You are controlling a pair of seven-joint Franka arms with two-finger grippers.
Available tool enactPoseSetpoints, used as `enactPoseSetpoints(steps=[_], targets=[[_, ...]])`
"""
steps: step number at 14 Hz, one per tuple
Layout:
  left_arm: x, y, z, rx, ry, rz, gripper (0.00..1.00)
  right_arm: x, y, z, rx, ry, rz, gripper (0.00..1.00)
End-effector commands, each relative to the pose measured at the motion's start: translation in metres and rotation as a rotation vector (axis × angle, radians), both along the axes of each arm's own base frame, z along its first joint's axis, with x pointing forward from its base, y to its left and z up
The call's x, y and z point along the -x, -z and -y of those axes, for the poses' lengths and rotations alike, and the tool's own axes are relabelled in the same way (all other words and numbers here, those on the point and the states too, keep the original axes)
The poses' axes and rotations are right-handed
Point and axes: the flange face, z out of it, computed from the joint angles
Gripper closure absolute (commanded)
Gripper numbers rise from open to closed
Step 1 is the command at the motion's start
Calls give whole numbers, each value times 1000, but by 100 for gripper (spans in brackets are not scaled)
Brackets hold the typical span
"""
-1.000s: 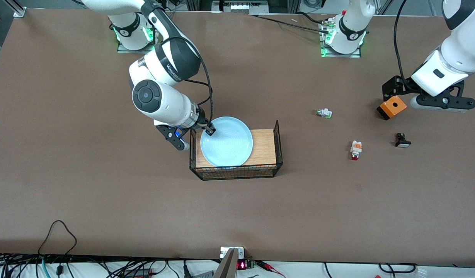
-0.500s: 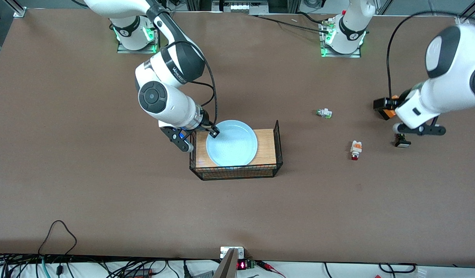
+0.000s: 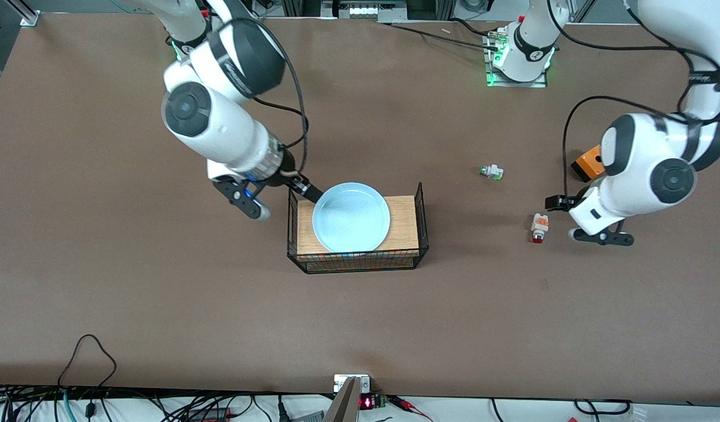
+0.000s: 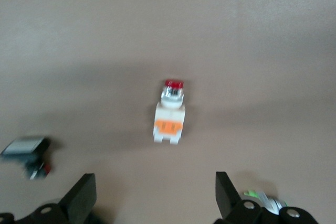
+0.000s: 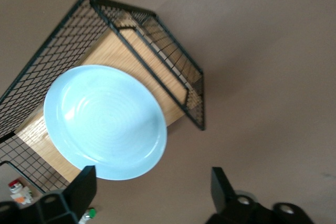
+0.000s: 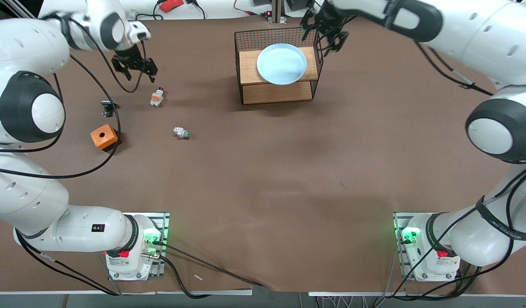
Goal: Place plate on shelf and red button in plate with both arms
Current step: 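Release the plate into the basket while the left gripper reaches the button, then grasp the red-topped white button with the left gripper while the right withdraws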
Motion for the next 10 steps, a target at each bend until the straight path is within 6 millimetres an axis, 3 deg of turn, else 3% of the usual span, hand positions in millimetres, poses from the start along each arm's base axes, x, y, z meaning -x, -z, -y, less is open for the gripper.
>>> enactPoseSetpoints(steps=[1,4,7,8,10], targets=[[4,32,-2,20,128,43,0,7,-32,36,123,-91,42,0],[22,79,-1,28,200,141,0,-5,-50,104,170,-262,41,0],[36,103,3,29,209,184,0,-27,-53,205,157,-386,13,0],[36,103,3,29,211,184,10,-32,-51,238,157,-424,8,0],[37,110,3,30,209,172,39,-37,-55,293,172,-506,21,0]])
